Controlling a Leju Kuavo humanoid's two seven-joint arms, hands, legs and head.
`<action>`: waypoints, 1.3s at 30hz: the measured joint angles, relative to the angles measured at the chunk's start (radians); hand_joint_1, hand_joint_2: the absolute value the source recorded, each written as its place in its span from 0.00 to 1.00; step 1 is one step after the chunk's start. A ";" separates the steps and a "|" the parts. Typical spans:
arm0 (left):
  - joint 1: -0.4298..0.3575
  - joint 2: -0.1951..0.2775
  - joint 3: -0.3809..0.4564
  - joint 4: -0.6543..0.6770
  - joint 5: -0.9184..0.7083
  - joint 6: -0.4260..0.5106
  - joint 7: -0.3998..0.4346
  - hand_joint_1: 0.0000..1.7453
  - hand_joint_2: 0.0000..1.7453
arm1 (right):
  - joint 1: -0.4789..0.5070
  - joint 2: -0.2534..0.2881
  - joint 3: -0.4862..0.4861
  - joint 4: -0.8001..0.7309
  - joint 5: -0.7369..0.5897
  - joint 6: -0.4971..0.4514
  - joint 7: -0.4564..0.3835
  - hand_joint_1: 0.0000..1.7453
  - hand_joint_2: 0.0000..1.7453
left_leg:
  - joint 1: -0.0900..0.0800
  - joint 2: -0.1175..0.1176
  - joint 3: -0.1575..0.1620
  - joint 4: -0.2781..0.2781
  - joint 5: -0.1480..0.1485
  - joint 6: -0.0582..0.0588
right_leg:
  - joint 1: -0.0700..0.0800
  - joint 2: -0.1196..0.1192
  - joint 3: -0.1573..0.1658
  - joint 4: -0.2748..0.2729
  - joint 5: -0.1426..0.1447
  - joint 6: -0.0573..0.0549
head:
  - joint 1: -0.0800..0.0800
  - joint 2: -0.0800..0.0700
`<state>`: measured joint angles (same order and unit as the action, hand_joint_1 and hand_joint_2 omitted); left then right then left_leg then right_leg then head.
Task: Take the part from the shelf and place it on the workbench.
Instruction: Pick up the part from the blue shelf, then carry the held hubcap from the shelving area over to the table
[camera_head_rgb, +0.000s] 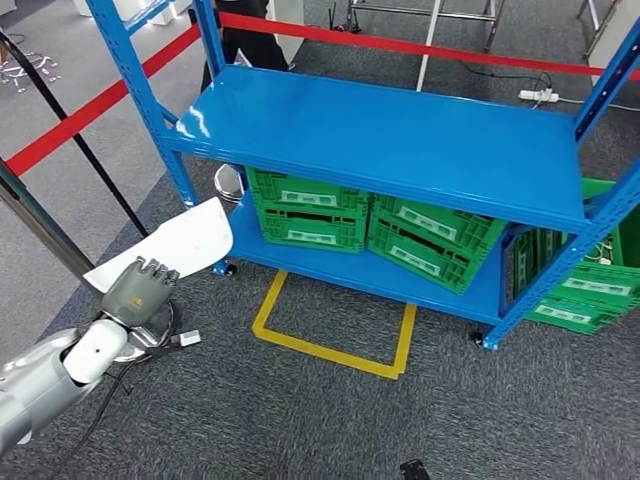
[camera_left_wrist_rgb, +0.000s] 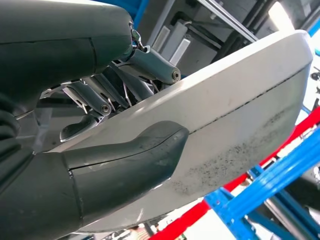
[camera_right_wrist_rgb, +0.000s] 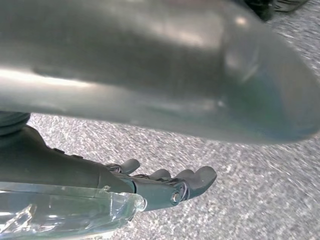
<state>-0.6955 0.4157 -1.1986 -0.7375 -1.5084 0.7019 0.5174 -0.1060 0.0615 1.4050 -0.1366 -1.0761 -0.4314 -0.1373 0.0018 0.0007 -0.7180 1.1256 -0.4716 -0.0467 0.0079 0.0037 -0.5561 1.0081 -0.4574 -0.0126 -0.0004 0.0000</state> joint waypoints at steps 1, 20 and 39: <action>0.006 0.004 0.004 -0.005 0.000 0.000 -0.006 1.00 1.00 | 0.000 0.000 0.002 0.000 0.001 0.000 0.001 0.00 0.00 | 0.000 0.000 -0.016 0.070 -0.036 -0.003 | 0.000 0.000 -0.017 0.000 0.012 -0.001 | 0.000 0.000; 0.078 0.025 0.121 -0.049 0.000 0.000 -0.083 1.00 1.00 | 0.004 0.001 0.017 0.000 0.003 0.013 0.016 0.00 0.00 | -0.010 -0.002 0.187 -0.158 0.018 0.043 | 0.002 -0.003 -0.111 -0.030 0.140 0.020 | 0.002 0.000; 0.131 0.064 0.168 -0.091 0.000 0.001 -0.076 1.00 1.00 | 0.004 0.003 0.035 0.000 0.033 0.006 0.023 0.00 0.00 | -0.012 0.000 0.167 -0.156 0.028 0.044 | -0.002 0.000 -0.129 -0.032 0.151 0.035 | 0.001 0.000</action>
<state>-0.5648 0.4798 -1.0303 -0.8288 -1.5084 0.7026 0.4417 -0.1024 0.0645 1.4402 -0.1366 -1.0427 -0.4259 -0.1145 -0.0102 0.0003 -0.5513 0.9694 -0.4436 -0.0031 0.0060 0.0033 -0.6853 0.9763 -0.3060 0.0223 0.0010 -0.0001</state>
